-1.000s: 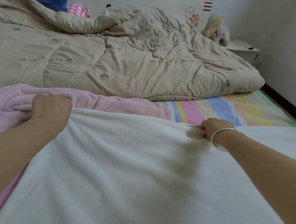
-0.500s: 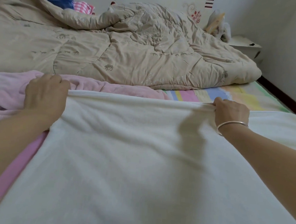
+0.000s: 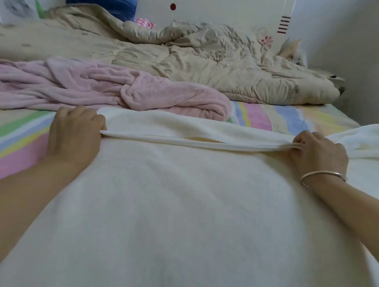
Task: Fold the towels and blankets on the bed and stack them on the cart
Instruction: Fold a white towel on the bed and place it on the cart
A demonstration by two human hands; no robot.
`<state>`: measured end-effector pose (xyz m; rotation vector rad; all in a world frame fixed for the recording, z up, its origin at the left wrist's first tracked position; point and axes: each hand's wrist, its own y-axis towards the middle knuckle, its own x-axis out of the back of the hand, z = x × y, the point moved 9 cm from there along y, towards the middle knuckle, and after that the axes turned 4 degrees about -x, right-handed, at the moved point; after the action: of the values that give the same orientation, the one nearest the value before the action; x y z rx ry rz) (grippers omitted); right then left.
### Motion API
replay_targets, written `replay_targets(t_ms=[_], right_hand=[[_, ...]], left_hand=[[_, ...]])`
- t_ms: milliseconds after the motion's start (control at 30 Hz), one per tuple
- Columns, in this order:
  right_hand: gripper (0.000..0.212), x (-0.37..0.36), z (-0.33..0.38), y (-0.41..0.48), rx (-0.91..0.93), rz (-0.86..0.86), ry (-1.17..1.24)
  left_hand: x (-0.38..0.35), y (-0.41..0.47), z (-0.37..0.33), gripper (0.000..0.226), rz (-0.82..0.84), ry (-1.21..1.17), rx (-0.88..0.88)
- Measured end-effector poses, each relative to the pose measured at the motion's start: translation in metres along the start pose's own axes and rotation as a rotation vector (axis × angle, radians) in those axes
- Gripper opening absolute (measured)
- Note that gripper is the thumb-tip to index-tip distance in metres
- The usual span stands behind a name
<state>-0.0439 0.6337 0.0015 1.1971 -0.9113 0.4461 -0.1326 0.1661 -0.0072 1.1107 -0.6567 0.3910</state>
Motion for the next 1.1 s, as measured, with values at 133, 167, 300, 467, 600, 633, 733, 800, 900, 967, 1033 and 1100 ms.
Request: replay_targets(t_ms=[133, 167, 300, 467, 600, 633, 733, 800, 900, 967, 1033, 1100], right_hand=[[0.005, 0.000, 0.001, -0.018, 0.027, 0.006, 0.038], [0.006, 0.003, -0.001, -0.022, 0.020, 0.009, 0.045], [0.007, 0.027, -0.003, -0.042, 0.066, -0.017, 0.073], [0.008, 0.062, -0.005, -0.069, 0.083, 0.031, 0.069], [0.007, 0.104, -0.019, -0.101, 0.040, 0.088, 0.075], [0.007, 0.112, -0.022, -0.112, 0.026, 0.123, 0.062], [0.007, 0.137, -0.026, -0.150, 0.006, 0.183, 0.060], [0.007, 0.156, -0.029, -0.179, 0.002, 0.219, 0.045], [0.004, 0.178, -0.034, -0.218, 0.005, 0.273, 0.011], [0.002, 0.191, -0.035, -0.235, 0.019, 0.276, 0.008], [0.001, 0.205, -0.036, -0.250, 0.028, 0.260, 0.019], [0.004, 0.216, -0.035, -0.261, 0.039, 0.233, 0.021]], left_hand=[[0.007, -0.019, 0.006, 0.018, -0.002, -0.009, 0.176], [0.009, -0.019, 0.006, 0.018, 0.003, -0.027, 0.204], [0.017, -0.027, 0.006, 0.018, 0.008, -0.024, 0.219], [0.040, -0.047, 0.008, 0.022, 0.054, -0.081, 0.271], [0.083, -0.077, 0.022, 0.023, 0.071, -0.144, 0.305], [0.095, -0.086, 0.022, 0.024, 0.080, -0.163, 0.300], [0.130, -0.117, 0.024, 0.029, 0.045, -0.203, 0.250], [0.156, -0.142, 0.021, 0.023, 0.027, -0.194, 0.168], [0.184, -0.175, 0.015, 0.018, 0.041, -0.193, 0.054], [0.197, -0.187, 0.016, 0.024, 0.032, -0.214, 0.018], [0.209, -0.196, 0.023, 0.035, 0.053, -0.251, -0.005], [0.222, -0.201, 0.033, 0.034, 0.128, -0.311, 0.017]])
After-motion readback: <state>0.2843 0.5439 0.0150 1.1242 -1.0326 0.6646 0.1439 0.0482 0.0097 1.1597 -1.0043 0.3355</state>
